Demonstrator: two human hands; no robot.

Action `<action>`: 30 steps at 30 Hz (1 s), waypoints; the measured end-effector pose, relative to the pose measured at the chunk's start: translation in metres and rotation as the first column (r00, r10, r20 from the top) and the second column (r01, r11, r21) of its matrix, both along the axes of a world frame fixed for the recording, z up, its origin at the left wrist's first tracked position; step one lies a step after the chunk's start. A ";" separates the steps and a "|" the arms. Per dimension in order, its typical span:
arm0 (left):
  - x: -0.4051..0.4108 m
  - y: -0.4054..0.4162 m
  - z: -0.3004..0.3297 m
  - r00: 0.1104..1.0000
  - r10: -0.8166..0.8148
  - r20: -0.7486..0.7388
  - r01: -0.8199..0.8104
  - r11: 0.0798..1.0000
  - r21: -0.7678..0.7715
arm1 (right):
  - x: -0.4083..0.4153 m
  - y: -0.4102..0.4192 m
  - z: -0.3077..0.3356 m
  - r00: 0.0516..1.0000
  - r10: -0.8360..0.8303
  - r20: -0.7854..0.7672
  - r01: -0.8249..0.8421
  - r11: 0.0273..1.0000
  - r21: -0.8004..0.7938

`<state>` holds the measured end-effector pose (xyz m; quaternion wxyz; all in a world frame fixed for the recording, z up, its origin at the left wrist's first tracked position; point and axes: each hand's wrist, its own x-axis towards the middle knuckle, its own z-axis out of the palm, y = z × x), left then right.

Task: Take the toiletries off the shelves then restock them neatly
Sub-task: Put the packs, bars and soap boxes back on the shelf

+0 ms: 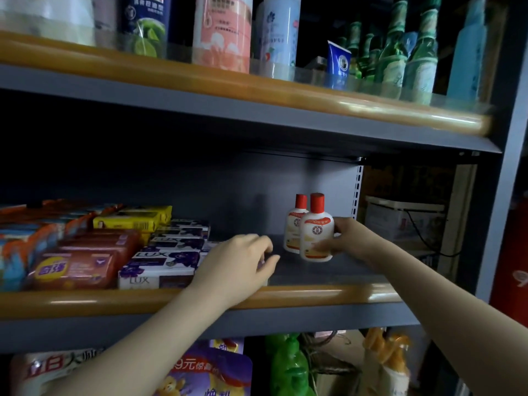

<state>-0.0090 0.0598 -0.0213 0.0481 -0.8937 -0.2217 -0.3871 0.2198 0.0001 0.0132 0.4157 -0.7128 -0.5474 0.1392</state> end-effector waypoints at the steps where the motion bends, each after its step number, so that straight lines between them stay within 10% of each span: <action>1: -0.001 0.002 -0.003 1.000 -0.003 0.010 0.003 1.000 0.025 | 0.003 0.005 -0.001 1.000 -0.007 -0.002 0.007 0.999 -0.033; 17: 0.004 0.007 -0.013 0.997 -0.011 0.076 -0.010 0.964 0.267 | 0.014 0.053 0.003 0.978 -0.194 0.074 0.202 0.971 -0.125; 21: 0.006 0.008 -0.013 0.998 0.014 0.056 -0.031 0.948 0.317 | 0.009 0.026 0.010 0.882 -0.362 0.302 0.336 0.932 0.137; 26: 0.007 0.003 -0.015 0.998 -0.027 0.062 -0.007 0.873 0.488 | -0.034 -0.068 -0.011 0.827 -0.265 0.496 -0.016 0.871 0.492; 30: 0.007 -0.020 -0.034 0.990 -0.116 0.085 0.035 0.770 0.637 | -0.053 -0.139 -0.066 0.812 -0.028 0.582 -0.171 0.944 0.284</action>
